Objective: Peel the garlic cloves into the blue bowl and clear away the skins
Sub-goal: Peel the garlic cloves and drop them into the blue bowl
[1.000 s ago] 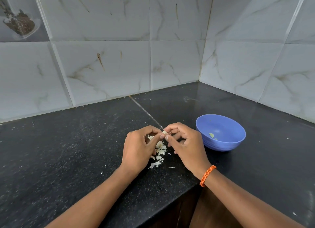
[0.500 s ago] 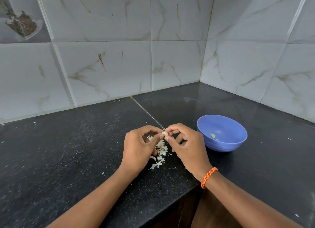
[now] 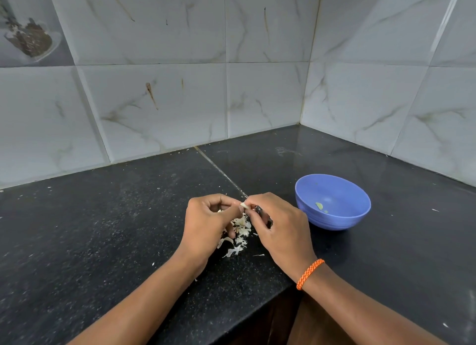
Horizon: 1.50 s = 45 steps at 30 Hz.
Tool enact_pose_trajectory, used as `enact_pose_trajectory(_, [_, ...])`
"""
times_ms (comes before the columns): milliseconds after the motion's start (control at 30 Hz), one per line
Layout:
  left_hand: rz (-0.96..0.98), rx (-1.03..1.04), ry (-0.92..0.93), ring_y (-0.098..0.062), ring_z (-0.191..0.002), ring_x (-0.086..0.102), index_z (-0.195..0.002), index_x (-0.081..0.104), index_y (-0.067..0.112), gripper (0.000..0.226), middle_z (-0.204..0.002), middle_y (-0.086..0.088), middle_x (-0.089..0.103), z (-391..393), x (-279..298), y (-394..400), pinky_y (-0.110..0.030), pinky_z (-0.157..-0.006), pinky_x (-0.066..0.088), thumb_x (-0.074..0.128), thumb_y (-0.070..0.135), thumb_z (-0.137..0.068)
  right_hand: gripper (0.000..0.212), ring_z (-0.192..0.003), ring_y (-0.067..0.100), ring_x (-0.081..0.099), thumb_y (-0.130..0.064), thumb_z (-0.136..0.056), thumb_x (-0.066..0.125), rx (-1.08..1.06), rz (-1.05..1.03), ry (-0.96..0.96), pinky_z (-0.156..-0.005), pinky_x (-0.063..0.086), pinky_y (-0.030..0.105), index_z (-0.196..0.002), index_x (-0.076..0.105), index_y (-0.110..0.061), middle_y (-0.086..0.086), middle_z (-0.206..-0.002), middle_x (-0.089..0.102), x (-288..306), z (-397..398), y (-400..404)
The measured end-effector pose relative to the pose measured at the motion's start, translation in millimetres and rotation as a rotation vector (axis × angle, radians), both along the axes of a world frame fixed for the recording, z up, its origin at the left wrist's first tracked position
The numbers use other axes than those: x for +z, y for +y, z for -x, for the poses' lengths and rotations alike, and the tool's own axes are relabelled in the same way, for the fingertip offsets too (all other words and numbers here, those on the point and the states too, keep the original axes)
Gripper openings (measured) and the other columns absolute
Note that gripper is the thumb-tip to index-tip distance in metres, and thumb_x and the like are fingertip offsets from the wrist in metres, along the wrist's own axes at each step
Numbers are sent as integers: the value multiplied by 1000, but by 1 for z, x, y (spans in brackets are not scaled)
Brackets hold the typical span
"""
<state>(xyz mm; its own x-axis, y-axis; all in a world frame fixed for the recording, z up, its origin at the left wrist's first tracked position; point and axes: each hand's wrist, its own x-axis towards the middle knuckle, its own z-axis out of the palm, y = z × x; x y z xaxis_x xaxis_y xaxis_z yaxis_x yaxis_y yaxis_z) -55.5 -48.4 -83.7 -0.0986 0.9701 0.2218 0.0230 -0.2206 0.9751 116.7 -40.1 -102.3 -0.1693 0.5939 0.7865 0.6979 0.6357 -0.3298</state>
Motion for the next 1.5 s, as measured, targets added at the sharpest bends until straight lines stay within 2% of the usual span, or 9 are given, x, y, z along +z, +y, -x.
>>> enact_pose_trajectory(200, [37,-31,-52,-22,-47,53,-86,79,-1,9,-81,-12,77,-3,1,-3,-16,-40,38,75,-2,-95,11,-72,3,57,-21,-100,75,5,-24,-48,-54,44,20,-107,70,-27,-15,-101,65,-1,1,-1])
enact_pose_trajectory(367, [43,-45,-41,-25,-52,56,-91,74,0,8,-91,-28,71,-1,1,-1,-19,-41,36,75,6,-98,15,-80,8,64,-18,-98,76,131,71,62,-63,54,27,-110,71,-25,-16,-106,64,0,-1,4])
enact_pose_trajectory(433, [38,-47,-49,-25,-53,56,-92,72,3,8,-87,-23,68,-1,0,-1,-19,-41,35,74,6,-98,12,-86,9,69,-17,-100,74,187,105,116,-66,53,22,-111,72,-22,-14,-106,69,2,-2,4])
enact_pose_trajectory(533, [12,-52,-33,-24,-54,53,-92,70,4,8,-87,-8,67,-1,1,-2,-17,-42,36,73,6,-99,14,-76,11,71,-14,-100,74,217,169,185,-62,48,15,-110,73,-23,-16,-96,72,3,-3,4])
enact_pose_trajectory(733, [-73,-52,78,-24,-59,48,-90,70,12,13,-91,-26,59,-1,1,1,-22,-50,39,70,10,-102,28,-67,17,68,-21,-97,77,219,223,251,-60,53,22,-122,66,-28,-15,-100,74,1,-2,5])
enact_pose_trajectory(900, [-93,-55,118,-23,-61,45,-89,69,14,13,-75,-5,53,0,-3,2,-28,-53,39,70,9,-102,34,-66,16,68,-15,-95,79,224,230,265,-59,50,16,-125,65,-23,-14,-98,72,3,-2,3])
enact_pose_trajectory(1067, [-105,-53,139,-22,-61,46,-88,67,10,13,-76,-3,57,1,-4,2,-27,-54,40,68,6,-101,34,-65,16,67,-13,-95,79,215,234,277,-60,49,14,-125,64,-21,-14,-98,71,4,-2,2])
enact_pose_trajectory(1333, [-115,34,179,-24,-51,59,-90,77,20,14,-97,5,75,1,-3,4,-23,-53,47,68,18,-101,32,-64,18,68,-17,-98,76,213,272,374,-55,54,25,-127,63,-25,-13,-98,71,6,-4,4])
enact_pose_trajectory(1500, [-57,-32,100,-28,-74,78,-111,83,26,12,-115,10,77,0,-3,2,-24,-53,49,75,26,-102,36,-65,19,70,-20,-99,77,206,287,350,-57,59,32,-130,61,-27,-13,-101,72,6,-5,6])
